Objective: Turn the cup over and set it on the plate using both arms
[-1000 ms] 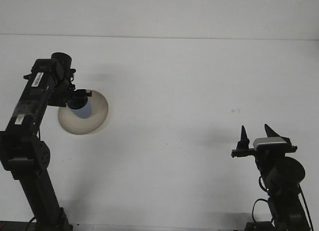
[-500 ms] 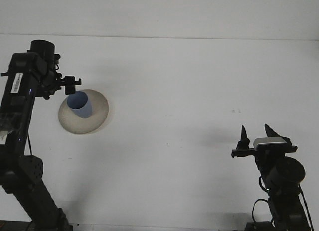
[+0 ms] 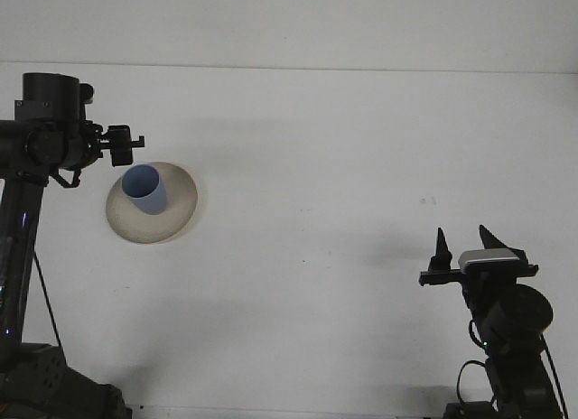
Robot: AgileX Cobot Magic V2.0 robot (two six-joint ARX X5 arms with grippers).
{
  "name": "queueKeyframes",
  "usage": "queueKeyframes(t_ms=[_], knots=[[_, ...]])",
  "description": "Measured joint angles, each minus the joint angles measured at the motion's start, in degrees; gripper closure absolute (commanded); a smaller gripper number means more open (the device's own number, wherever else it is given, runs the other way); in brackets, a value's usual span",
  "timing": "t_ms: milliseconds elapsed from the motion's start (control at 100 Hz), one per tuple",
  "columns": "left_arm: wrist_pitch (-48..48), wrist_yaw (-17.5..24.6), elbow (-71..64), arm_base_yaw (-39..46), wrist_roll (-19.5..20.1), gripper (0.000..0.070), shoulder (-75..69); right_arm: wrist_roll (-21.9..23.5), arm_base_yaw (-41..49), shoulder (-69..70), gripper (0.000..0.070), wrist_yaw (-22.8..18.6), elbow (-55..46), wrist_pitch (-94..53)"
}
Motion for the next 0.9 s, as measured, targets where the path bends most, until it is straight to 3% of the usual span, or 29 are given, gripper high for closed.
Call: queueKeyframes(t_ms=[250, 900], knots=[[2.84, 0.04, -8.17, -4.04, -0.42, 0.0318, -7.80, 0.00, 0.00, 0.00, 0.0220, 0.00, 0.00, 0.00], [39.87, 0.04, -58.12, -5.09, 0.96, 0.0318, -41.99, 0.00, 0.00, 0.00, 0.0220, -0.02, 0.00, 0.02]])
